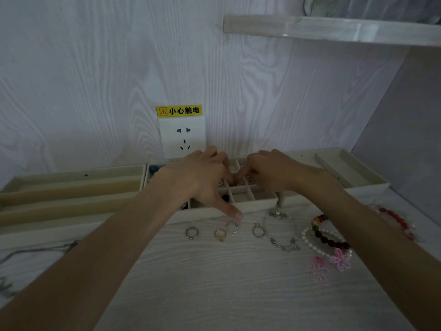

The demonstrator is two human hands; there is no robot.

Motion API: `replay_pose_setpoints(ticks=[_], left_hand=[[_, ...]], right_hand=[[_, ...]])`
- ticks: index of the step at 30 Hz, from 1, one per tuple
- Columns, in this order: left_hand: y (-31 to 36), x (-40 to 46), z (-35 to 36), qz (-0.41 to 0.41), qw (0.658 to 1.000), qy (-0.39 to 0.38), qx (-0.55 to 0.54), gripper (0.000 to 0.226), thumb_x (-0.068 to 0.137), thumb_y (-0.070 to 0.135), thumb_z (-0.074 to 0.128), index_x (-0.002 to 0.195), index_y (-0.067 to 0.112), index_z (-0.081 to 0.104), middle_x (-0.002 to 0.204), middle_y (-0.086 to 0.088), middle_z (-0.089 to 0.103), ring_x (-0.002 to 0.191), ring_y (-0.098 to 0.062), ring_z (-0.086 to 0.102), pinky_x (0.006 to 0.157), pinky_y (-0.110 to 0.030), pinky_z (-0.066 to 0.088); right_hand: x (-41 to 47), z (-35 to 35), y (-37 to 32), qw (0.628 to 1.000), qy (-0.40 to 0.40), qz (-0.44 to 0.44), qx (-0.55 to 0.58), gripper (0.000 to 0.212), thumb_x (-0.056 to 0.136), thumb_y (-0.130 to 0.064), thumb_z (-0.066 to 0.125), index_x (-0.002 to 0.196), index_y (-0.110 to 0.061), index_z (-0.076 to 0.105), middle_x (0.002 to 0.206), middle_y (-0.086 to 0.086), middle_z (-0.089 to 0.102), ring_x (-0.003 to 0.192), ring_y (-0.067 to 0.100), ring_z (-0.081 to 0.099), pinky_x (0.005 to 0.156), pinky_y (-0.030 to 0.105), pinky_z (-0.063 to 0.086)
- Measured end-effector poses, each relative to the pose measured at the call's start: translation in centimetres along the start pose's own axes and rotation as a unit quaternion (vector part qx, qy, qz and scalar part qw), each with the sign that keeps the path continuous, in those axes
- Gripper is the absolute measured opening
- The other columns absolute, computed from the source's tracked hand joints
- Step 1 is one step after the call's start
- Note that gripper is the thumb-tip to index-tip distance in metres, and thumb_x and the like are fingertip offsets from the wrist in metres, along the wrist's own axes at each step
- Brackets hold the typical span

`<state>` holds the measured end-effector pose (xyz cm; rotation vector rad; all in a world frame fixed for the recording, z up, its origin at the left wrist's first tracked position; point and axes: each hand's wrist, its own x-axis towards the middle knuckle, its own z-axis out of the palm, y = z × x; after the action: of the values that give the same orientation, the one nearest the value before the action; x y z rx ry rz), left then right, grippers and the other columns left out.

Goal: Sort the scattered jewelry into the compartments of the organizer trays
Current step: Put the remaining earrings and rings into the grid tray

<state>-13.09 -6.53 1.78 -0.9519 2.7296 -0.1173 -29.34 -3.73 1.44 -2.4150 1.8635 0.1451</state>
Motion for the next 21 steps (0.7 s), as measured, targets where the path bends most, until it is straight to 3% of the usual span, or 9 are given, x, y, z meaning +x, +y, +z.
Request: replay_pose_setpoints(ticks=[3,6,8,11,14,21], left_hand=[[0.0,0.1,0.2,-0.003,1.0,-0.005,-0.003,0.088,0.062,0.084,0.049,0.134,0.035,0.046,0.135,0.005,0.035,0.121,-0.015,0.028,0.099,-0.031,0.032],[-0.2,0.0,0.4,0.001,1.0,-0.005,-0.019,0.087,0.062,0.084,0.05,0.134,0.035,0.047,0.135,0.006,0.035,0.121,-0.015,0.028,0.1,-0.032,0.033],[-0.6,-0.2,0.5,0.005,0.999,0.007,-0.046,0.085,0.06,0.083,0.053,0.131,0.036,0.049,0.133,0.007,0.036,0.119,-0.014,0.028,0.1,-0.032,0.034],[-1.4,-0.5,0.2,-0.014,0.997,0.048,-0.066,0.087,0.056,0.083,0.057,0.129,0.035,0.05,0.131,0.009,0.037,0.117,-0.012,0.029,0.097,-0.031,0.036],[-1.7,-0.5,0.1,-0.02,0.997,0.062,-0.048,0.088,0.054,0.084,0.056,0.127,0.034,0.051,0.129,0.008,0.038,0.116,-0.012,0.03,0.096,-0.031,0.037],[-0.6,0.2,0.5,-0.004,0.999,0.044,-0.016,0.09,0.057,0.084,0.054,0.127,0.028,0.051,0.13,0.006,0.037,0.116,-0.013,0.031,0.091,-0.028,0.032]], right_hand=[[0.2,0.2,0.0,1.0,0.0,0.0,-0.002,0.048,0.093,-0.007,0.038,0.123,-0.04,0.057,0.118,-0.001,0.055,0.111,0.017,0.048,0.078,0.025,0.022],[0.3,0.3,0.0,1.0,-0.004,0.002,0.001,0.048,0.093,-0.007,0.038,0.123,-0.04,0.057,0.088,-0.011,0.046,0.109,0.017,0.048,0.077,0.025,0.022],[0.2,0.2,0.3,1.0,0.003,-0.004,0.012,0.045,0.095,-0.009,0.039,0.121,-0.04,0.059,0.075,-0.02,0.032,0.093,0.009,0.049,0.074,0.022,0.023],[-0.3,0.0,1.2,0.999,0.032,-0.01,0.042,0.04,0.096,-0.012,0.042,0.117,-0.039,0.063,0.066,-0.019,0.032,0.062,-0.002,0.035,0.064,0.019,0.023],[-0.8,-0.1,1.6,0.998,0.035,-0.011,0.055,0.037,0.097,-0.014,0.044,0.114,-0.039,0.064,0.069,-0.018,0.036,0.064,0.0,0.037,0.073,0.02,0.026],[-0.6,0.1,1.0,0.999,0.021,-0.03,0.033,0.046,0.095,-0.009,0.04,0.119,-0.043,0.06,0.07,-0.019,0.035,0.081,0.006,0.04,0.062,0.019,0.024]])
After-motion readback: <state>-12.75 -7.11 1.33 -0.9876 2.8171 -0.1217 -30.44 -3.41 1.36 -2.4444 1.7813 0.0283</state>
